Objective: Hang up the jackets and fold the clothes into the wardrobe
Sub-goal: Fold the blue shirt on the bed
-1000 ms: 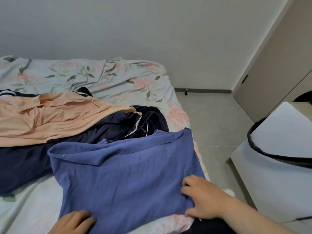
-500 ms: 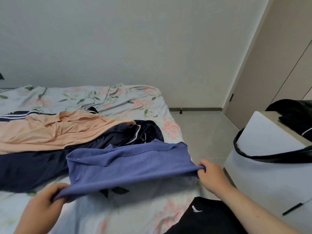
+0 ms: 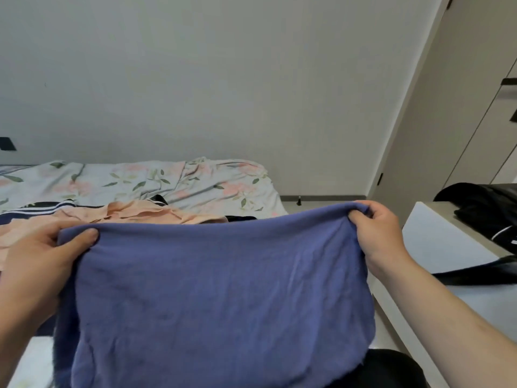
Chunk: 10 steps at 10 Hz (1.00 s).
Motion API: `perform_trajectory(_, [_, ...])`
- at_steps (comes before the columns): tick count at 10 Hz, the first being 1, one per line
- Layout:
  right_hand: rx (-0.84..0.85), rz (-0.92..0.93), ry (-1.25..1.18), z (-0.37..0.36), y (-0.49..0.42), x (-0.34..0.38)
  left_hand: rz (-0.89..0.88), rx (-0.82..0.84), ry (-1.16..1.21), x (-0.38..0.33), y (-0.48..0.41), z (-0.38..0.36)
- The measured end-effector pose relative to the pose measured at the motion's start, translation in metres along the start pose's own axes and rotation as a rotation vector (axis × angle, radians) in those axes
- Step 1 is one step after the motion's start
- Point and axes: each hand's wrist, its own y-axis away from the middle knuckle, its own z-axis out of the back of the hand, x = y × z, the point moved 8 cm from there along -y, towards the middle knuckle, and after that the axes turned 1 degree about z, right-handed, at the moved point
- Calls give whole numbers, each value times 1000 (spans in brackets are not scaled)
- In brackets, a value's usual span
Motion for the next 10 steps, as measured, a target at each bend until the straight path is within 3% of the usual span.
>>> perform_trajectory(3, [231, -322, 276, -82, -30, -138, 270, -61, -288, 97, -7, -63])
perform_trajectory(4, [265, -492, 233, -107, -36, -170, 306, -73, -333, 120, -23, -73])
perform_trajectory(6, [255, -597, 59, -146, -40, -199, 264, -88, -464, 133, -40, -84])
perform_trajectory(7, [248, -574, 132, -132, -32, -216, 31, -84, -694, 110, -31, -112])
perform_trajectory(8, [239, -564, 285, -100, -10, -228, -160, 236, -552, 85, 2, -197])
perform_trajectory(9, [294, -628, 419, -69, 24, -245, -131, 601, -394, 71, 43, -295])
perform_trajectory(10, [360, -738, 406, -51, 51, -255, -64, 838, -344, 60, 70, -381])
